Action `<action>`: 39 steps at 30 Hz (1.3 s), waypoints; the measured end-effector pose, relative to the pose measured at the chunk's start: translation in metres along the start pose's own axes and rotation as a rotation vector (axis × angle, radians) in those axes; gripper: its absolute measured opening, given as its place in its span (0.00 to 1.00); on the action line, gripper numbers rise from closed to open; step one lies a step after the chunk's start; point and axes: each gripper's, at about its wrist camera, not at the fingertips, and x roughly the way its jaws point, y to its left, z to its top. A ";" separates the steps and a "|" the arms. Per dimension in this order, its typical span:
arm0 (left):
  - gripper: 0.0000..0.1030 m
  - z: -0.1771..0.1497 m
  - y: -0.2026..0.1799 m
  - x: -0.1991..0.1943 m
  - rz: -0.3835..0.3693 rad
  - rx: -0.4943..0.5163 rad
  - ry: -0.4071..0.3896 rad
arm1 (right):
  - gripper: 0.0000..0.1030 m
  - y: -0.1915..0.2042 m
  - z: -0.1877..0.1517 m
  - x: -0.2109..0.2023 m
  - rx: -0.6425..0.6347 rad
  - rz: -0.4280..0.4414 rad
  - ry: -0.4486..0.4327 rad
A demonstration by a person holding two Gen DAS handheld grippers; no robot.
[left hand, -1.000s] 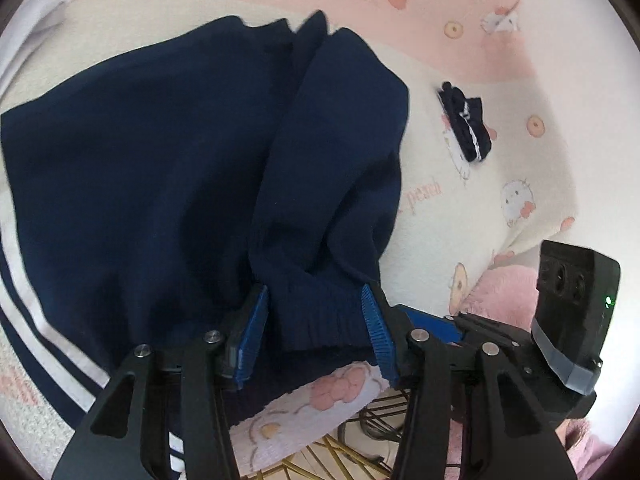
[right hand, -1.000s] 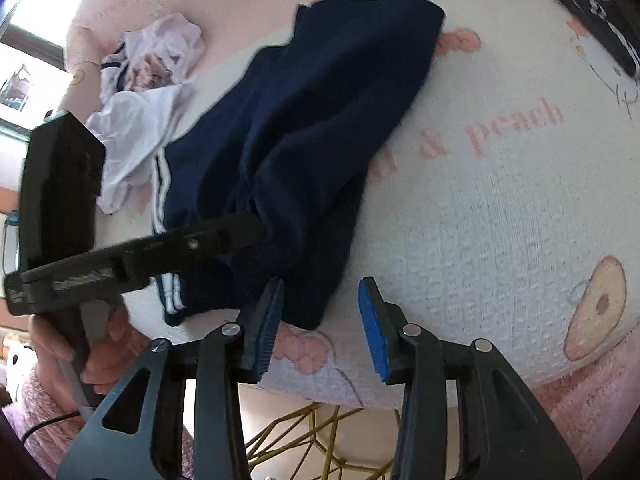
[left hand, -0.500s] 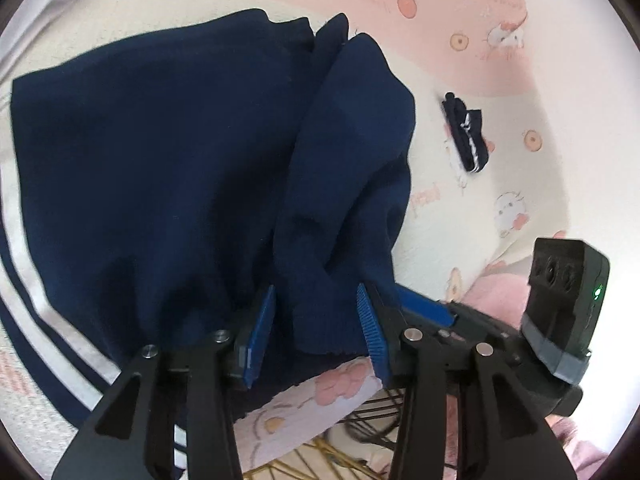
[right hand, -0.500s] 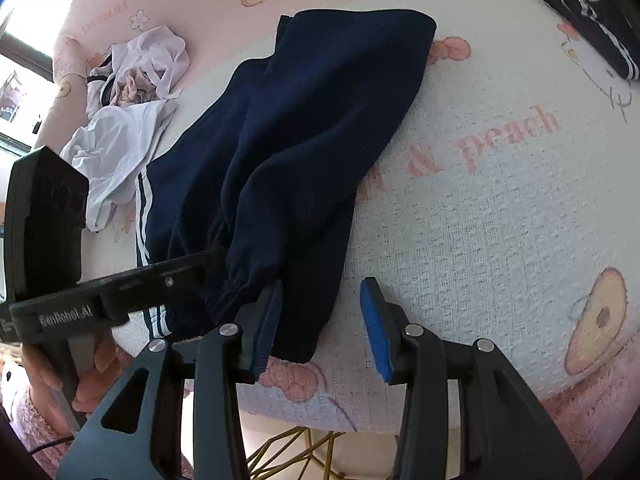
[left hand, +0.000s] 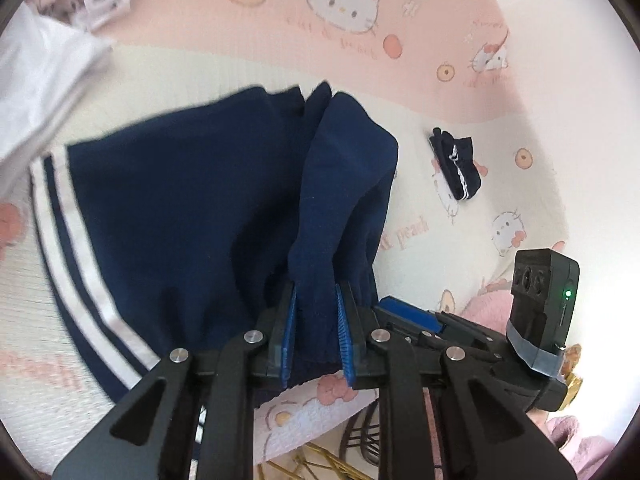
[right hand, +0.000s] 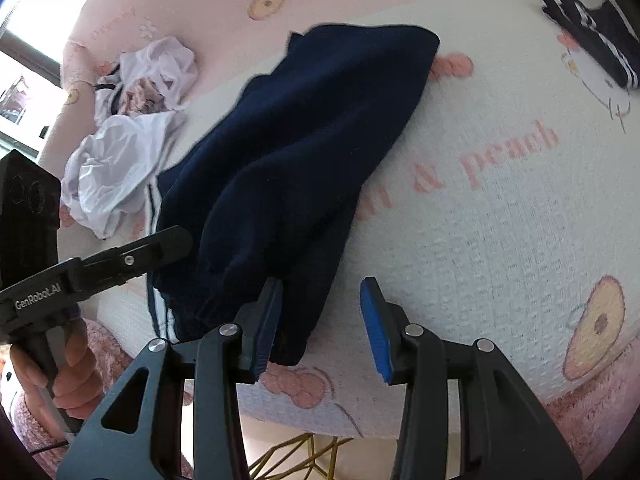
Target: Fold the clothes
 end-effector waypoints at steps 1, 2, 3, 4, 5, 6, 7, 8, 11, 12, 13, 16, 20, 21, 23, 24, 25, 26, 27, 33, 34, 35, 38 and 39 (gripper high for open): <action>0.19 0.000 0.000 -0.005 0.008 0.007 -0.006 | 0.40 0.003 0.000 0.000 -0.013 0.005 -0.007; 0.19 0.000 -0.001 -0.009 0.015 0.015 -0.013 | 0.40 0.007 0.001 0.002 -0.028 0.004 -0.004; 0.19 0.000 0.001 -0.010 0.019 0.018 -0.010 | 0.41 0.009 0.000 0.007 -0.044 -0.012 0.012; 0.19 0.000 -0.002 -0.006 0.035 0.023 -0.004 | 0.41 0.011 -0.002 0.014 -0.063 -0.042 0.036; 0.19 -0.001 -0.005 -0.001 0.051 0.028 0.003 | 0.41 0.013 -0.003 0.019 -0.078 -0.064 0.050; 0.19 -0.003 -0.003 0.000 0.074 0.033 0.009 | 0.41 0.014 -0.003 0.020 -0.085 -0.075 0.044; 0.19 -0.004 0.001 0.000 0.081 0.030 0.015 | 0.41 0.016 -0.003 0.021 -0.096 -0.087 0.043; 0.19 -0.006 0.004 0.000 0.087 0.026 0.020 | 0.41 0.019 -0.002 0.021 -0.110 -0.099 0.044; 0.19 -0.012 0.009 -0.003 0.082 0.001 0.023 | 0.41 0.020 -0.002 0.019 -0.114 -0.106 0.027; 0.18 -0.016 0.011 -0.008 0.080 -0.007 0.022 | 0.41 0.020 -0.002 0.016 -0.105 -0.094 0.015; 0.18 -0.019 0.012 -0.013 0.079 -0.014 0.020 | 0.41 0.022 0.000 0.011 -0.097 -0.076 -0.005; 0.18 -0.027 0.009 -0.032 0.089 -0.014 -0.051 | 0.41 0.029 0.003 -0.003 -0.073 -0.022 -0.065; 0.18 -0.034 0.031 -0.027 0.168 -0.052 -0.026 | 0.41 0.058 0.002 0.004 -0.180 -0.029 -0.065; 0.18 -0.037 0.037 -0.023 0.185 -0.049 -0.005 | 0.41 0.063 -0.002 0.015 -0.218 -0.072 -0.040; 0.18 -0.042 0.039 -0.016 0.193 -0.059 0.004 | 0.41 0.065 -0.009 0.037 -0.262 -0.145 0.018; 0.18 -0.045 0.042 -0.014 0.198 -0.064 0.008 | 0.41 0.063 -0.009 0.040 -0.254 -0.146 0.022; 0.18 -0.046 0.045 -0.015 0.189 -0.071 0.009 | 0.41 0.062 -0.006 0.039 -0.245 -0.140 0.021; 0.18 -0.046 0.048 -0.017 0.176 -0.084 0.007 | 0.41 0.060 -0.004 0.038 -0.236 -0.134 0.020; 0.18 -0.045 0.050 -0.019 0.163 -0.096 0.006 | 0.41 0.059 -0.002 0.037 -0.230 -0.132 0.018; 0.18 -0.048 0.056 -0.035 0.203 -0.116 -0.036 | 0.41 0.048 0.003 0.033 -0.186 -0.130 0.015; 0.18 -0.051 0.059 -0.036 0.204 -0.131 -0.036 | 0.41 0.048 0.003 0.032 -0.184 -0.136 0.010; 0.18 -0.053 0.066 -0.037 0.165 -0.162 -0.035 | 0.41 0.048 0.004 0.032 -0.177 -0.134 0.006; 0.19 -0.058 0.079 -0.037 0.001 -0.235 -0.031 | 0.41 0.042 0.009 0.026 -0.116 -0.069 -0.004; 0.22 -0.057 0.079 -0.034 -0.037 -0.251 -0.033 | 0.41 0.042 0.010 0.024 -0.103 -0.052 -0.012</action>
